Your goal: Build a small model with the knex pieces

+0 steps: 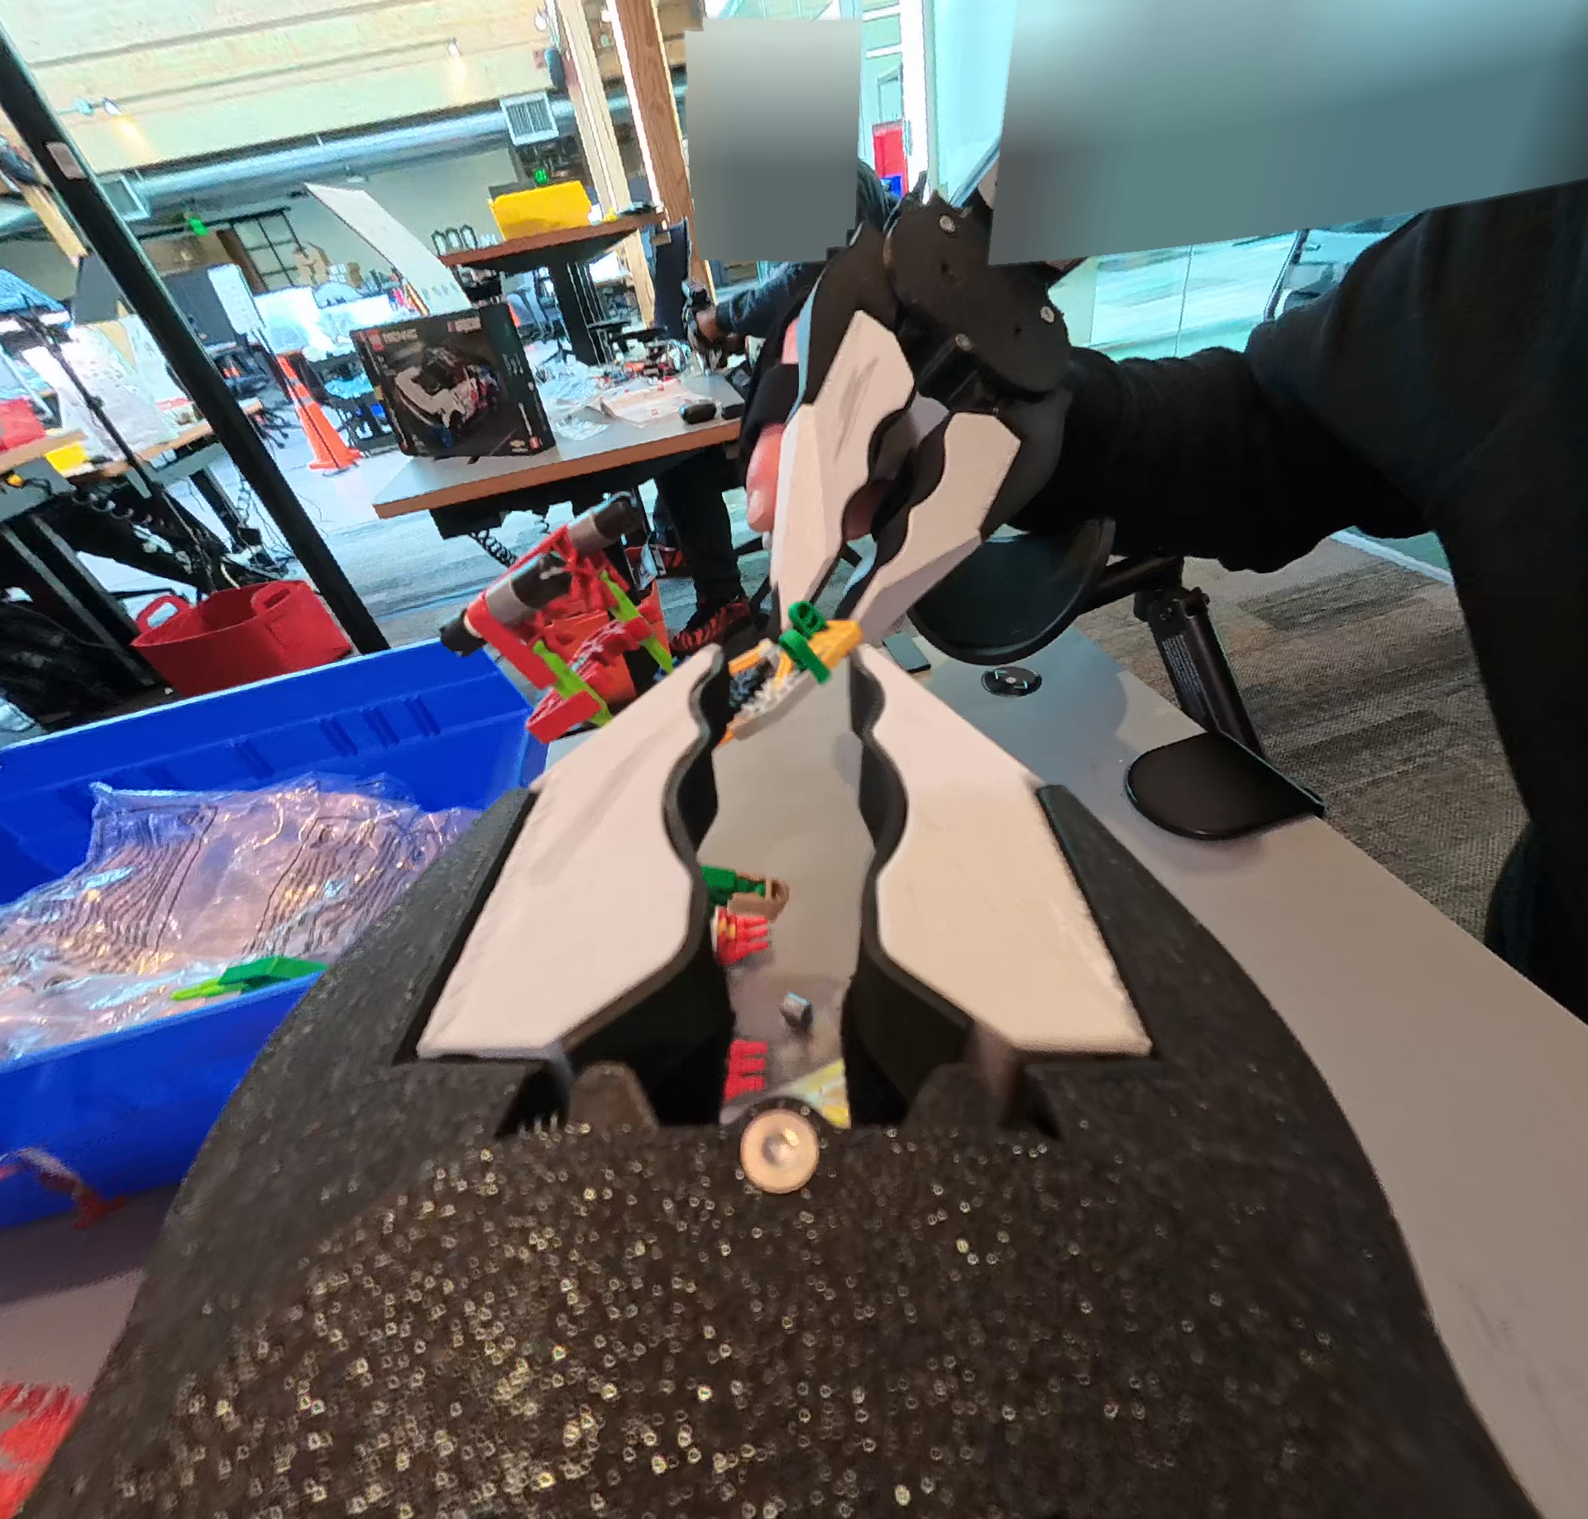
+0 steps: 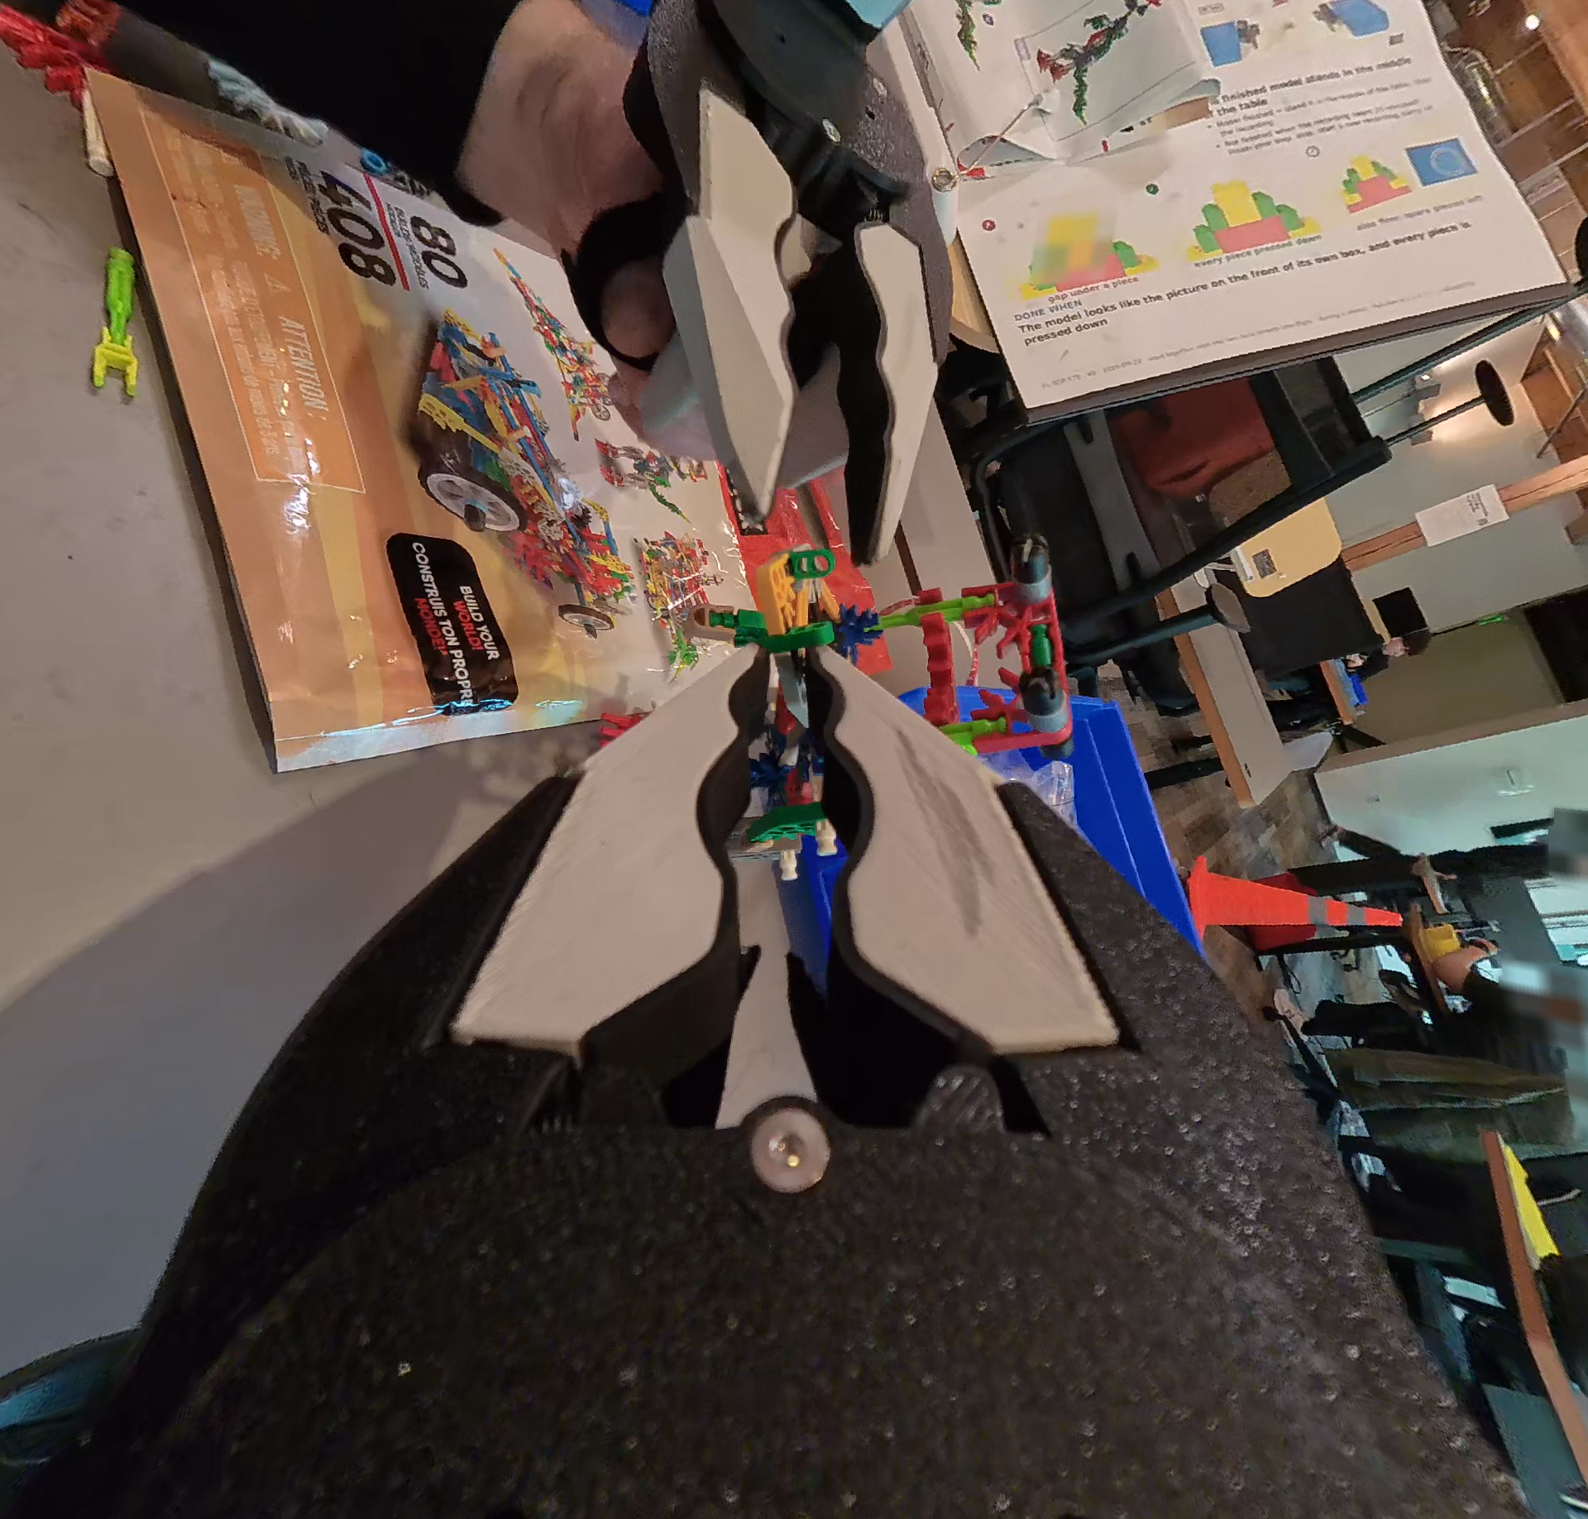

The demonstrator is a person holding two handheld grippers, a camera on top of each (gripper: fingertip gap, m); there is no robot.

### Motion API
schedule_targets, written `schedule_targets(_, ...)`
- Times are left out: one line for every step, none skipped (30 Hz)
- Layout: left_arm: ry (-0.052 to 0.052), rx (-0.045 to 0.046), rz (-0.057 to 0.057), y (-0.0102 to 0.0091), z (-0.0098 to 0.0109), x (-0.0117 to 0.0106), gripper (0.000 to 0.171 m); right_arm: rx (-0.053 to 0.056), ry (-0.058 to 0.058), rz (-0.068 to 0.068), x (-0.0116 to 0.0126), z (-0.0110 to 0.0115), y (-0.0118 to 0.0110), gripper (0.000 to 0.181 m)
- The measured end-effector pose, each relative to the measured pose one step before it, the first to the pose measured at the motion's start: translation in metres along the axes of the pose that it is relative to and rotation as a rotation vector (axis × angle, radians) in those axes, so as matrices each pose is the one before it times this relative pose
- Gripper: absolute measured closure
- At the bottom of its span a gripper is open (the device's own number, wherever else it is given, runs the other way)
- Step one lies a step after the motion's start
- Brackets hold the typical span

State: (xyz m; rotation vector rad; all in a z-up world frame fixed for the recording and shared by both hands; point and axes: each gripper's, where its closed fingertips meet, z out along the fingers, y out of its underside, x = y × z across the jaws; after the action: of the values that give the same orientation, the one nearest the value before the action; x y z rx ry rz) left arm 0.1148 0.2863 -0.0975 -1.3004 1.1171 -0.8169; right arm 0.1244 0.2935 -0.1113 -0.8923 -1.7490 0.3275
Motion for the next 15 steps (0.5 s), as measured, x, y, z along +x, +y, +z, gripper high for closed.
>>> schedule_targets(-0.0084, -0.01199, 0.0090, 0.00092, -0.00197, 0.00006, 0.143, -0.0020, 0.0064, -0.0072, 0.00082, -0.00032, 0.00020, 0.174)
schedule_targets(-0.0151, -0.01588, 0.0142, 0.00176, -0.00232, -0.00070, 0.142, -0.0037, 0.0082, -0.0059, 0.00109, -0.00009, 0.00051, 0.174)
schedule_targets(-0.0171, -0.01221, 0.0061, 0.00210, -0.00276, -0.00182, 0.142, -0.0049, 0.0096, -0.0045, 0.00129, 0.00026, 0.00071, 0.175)
schedule_targets(-0.0196, -0.01191, -0.0004, 0.00264, -0.00263, -0.00301, 0.140, -0.0061, 0.0095, -0.0066, 0.00122, 0.00031, 0.00088, 0.175)
schedule_targets(-0.0398, -0.01980, 0.0059, 0.00457, -0.00170, -0.00629, 0.139, -0.0043, 0.0062, -0.0064, 0.00081, 0.00025, 0.00048, 0.175)
schedule_targets(-0.0355, -0.01553, -0.0016, 0.00454, -0.00097, -0.00591, 0.140, -0.0024, 0.0037, -0.0028, 0.00066, 0.00013, 0.00027, 0.175)
schedule_targets(-0.0031, -0.00814, -0.0154, 0.00386, -0.00085, -0.00168, 0.139, -0.0022, 0.0052, -0.0043, 0.00091, -0.00003, 0.00008, 0.175)
schedule_targets(-0.0251, -0.01056, -0.0259, 0.00415, -0.00077, -0.00549, 0.135, -0.0051, 0.0050, -0.0067, 0.00071, 0.00006, 0.00057, 0.175)
schedule_targets(-0.0157, -0.00775, -0.0263, 0.00362, -0.00084, -0.00434, 0.131, -0.0067, 0.0038, -0.0058, 0.00056, -0.00009, 0.00072, 0.175)
schedule_targets(0.0285, -0.01249, -0.0241, 0.00424, -0.00057, 0.00206, 0.124, -0.0035, 0.0036, -0.0025, 0.00043, -0.00018, 0.00012, 0.174)
schedule_targets(0.0159, -0.03102, -0.0210, 0.00674, 0.00064, -0.00029, 0.116, -0.0034, 0.0046, 0.0001, 0.00059, -0.00024, 0.00024, 0.174)
schedule_targets(-0.0073, -0.03952, -0.0093, 0.00806, 0.00120, -0.00364, 0.108, -0.0006, -0.0001, -0.0006, -0.00033, -0.00030, -0.00005, 0.173)
schedule_targets(0.0035, -0.03057, -0.0048, 0.00644, 0.00166, -0.00173, 0.104, 0.0012, -0.0009, 0.0009, -0.00036, -0.00018, -0.00005, 0.173)
schedule_targets(0.0015, -0.01806, 0.0071, 0.00422, 0.00249, -0.00082, 0.101, -0.0018, 0.0006, 0.0030, 0.00003, 0.00026, 0.00039, 0.174)
schedule_targets(0.0029, -0.01392, 0.0094, 0.00339, 0.00351, 0.00005, 0.099, -0.0031, 0.0039, 0.0016, 0.00088, 0.00033, 0.00051, 0.174)
